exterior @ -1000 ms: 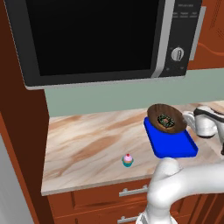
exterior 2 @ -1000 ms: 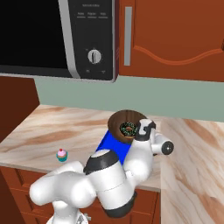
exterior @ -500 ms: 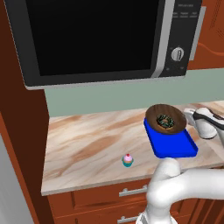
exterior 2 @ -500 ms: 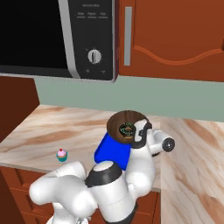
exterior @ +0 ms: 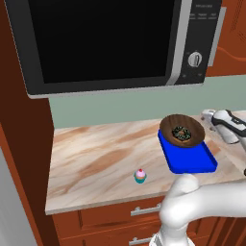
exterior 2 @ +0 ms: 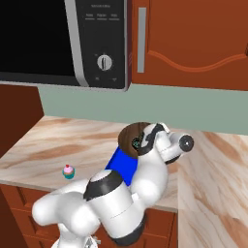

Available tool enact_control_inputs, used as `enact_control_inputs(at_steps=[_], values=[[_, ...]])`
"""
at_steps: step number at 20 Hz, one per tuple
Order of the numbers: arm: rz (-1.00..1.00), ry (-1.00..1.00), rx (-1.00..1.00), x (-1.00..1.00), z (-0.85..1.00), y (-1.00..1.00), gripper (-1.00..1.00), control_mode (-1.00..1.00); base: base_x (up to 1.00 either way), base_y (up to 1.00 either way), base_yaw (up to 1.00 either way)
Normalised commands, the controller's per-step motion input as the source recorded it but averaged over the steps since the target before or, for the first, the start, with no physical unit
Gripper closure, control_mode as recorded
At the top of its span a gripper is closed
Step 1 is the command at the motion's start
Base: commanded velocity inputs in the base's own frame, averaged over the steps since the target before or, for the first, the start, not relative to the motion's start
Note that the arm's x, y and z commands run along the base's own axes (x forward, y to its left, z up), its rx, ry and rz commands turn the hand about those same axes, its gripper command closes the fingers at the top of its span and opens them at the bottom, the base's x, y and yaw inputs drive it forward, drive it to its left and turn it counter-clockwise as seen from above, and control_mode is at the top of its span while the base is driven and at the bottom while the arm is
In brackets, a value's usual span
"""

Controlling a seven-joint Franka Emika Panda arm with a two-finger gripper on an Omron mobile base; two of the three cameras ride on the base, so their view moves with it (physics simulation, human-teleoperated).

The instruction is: Place the bowl with donut and the cupcake onto the tray.

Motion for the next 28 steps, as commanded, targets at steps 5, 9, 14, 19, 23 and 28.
enact_control_inputs(at_steps=[5,9,14,19,23,28], values=[[-0.02,0.10,-0.09,-0.37,0.43,0.04,-1.00,-1.00,0.00,0.00,0.00],[-0.01,0.17,-0.13,-0.58,0.33,0.14,-1.00,-1.00,0.00,0.00,0.00],[0.00,0.24,-0.14,-0.78,0.12,0.29,-1.00,-1.00,0.00,0.00,0.00],[0.00,0.19,-0.14,-0.94,0.02,0.49,-1.00,-1.00,0.00,0.00,0.00],[0.01,0.16,-0.12,-0.78,0.04,0.69,-1.00,-1.00,0.00,0.00,0.00],[0.03,0.14,-0.07,-0.59,0.00,0.82,-1.00,-1.00,0.00,0.00,0.00]])
